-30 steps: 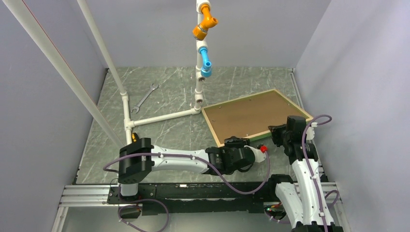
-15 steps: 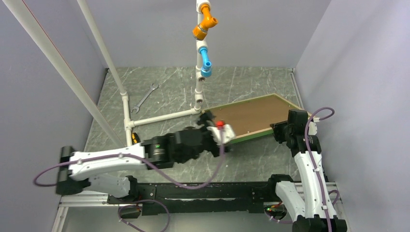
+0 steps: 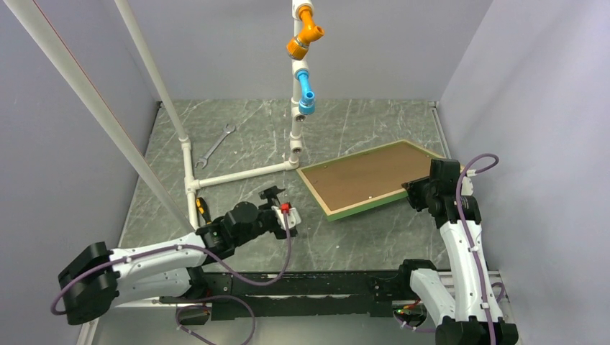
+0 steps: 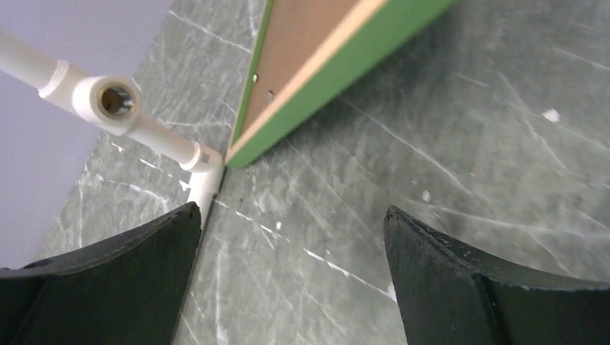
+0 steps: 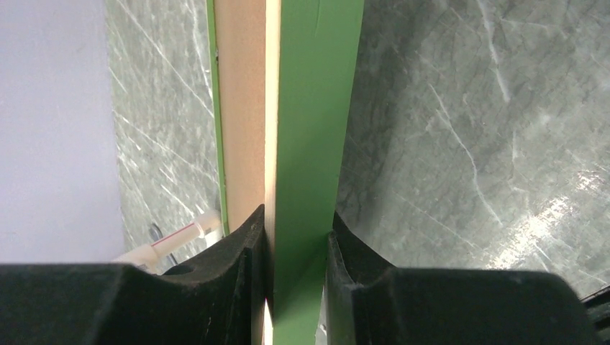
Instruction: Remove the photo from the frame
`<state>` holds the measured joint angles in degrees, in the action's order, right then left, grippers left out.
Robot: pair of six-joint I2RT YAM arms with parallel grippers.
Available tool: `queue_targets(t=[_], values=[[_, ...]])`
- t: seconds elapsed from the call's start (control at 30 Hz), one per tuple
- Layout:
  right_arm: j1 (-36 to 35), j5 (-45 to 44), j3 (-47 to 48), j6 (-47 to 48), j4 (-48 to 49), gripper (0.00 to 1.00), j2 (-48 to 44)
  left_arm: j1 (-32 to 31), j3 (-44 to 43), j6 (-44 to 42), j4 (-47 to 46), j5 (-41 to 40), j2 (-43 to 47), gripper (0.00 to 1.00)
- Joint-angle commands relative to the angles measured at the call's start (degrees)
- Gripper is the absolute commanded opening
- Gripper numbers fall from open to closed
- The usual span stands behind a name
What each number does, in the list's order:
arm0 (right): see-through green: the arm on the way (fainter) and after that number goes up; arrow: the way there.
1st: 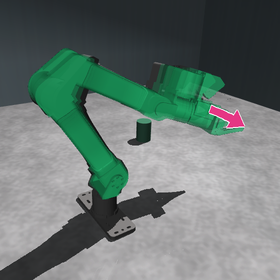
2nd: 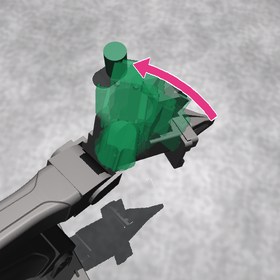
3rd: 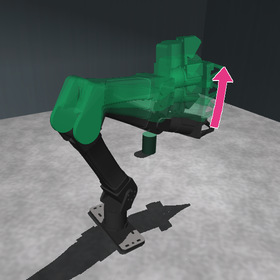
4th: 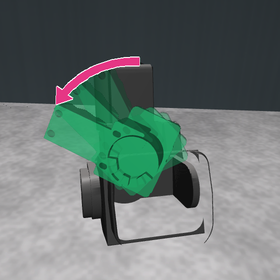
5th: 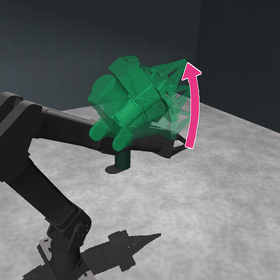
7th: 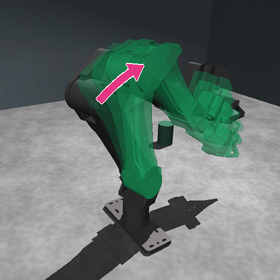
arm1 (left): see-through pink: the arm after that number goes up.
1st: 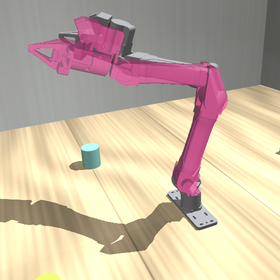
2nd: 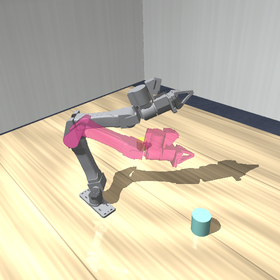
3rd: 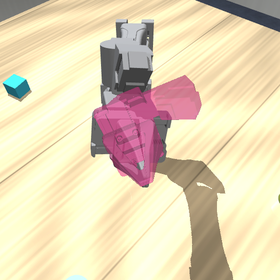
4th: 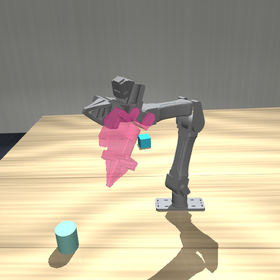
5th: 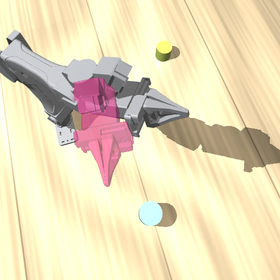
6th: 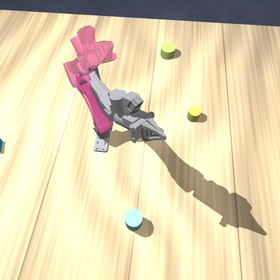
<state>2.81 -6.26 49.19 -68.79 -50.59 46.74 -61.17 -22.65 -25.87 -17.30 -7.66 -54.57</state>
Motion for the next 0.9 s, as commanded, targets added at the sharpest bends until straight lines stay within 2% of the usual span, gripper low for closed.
queue_targets(t=[0.0,0.2,0.37,0.67,0.87], values=[[-0.52,2.01,2.87,5.55,-0.83,0.0,0.0,4.59,-1.04,-3.4,-17.79,12.74,-5.7,0.99],[-0.43,2.82,3.27,6.36,-0.57,0.0,0.72,4.99,-6.5,-7.04,-22.65,19.06,-15.3,0.99],[-0.42,2.89,3.97,6.82,-1.48,0.0,1.62,4.98,-9.26,-9.78,-25.74,20.46,-21.39,0.99],[-0.36,5.21,2.79,3.98,-1.09,0.0,2.2,4.92,-12.23,-14.25,-29.03,21.9,-31.48,0.9],[-0.4,4.34,3.81,4.01,-2.08,0.0,2.52,4.92,-13.77,-14.35,-31.04,23.21,-34.07,0.79]])
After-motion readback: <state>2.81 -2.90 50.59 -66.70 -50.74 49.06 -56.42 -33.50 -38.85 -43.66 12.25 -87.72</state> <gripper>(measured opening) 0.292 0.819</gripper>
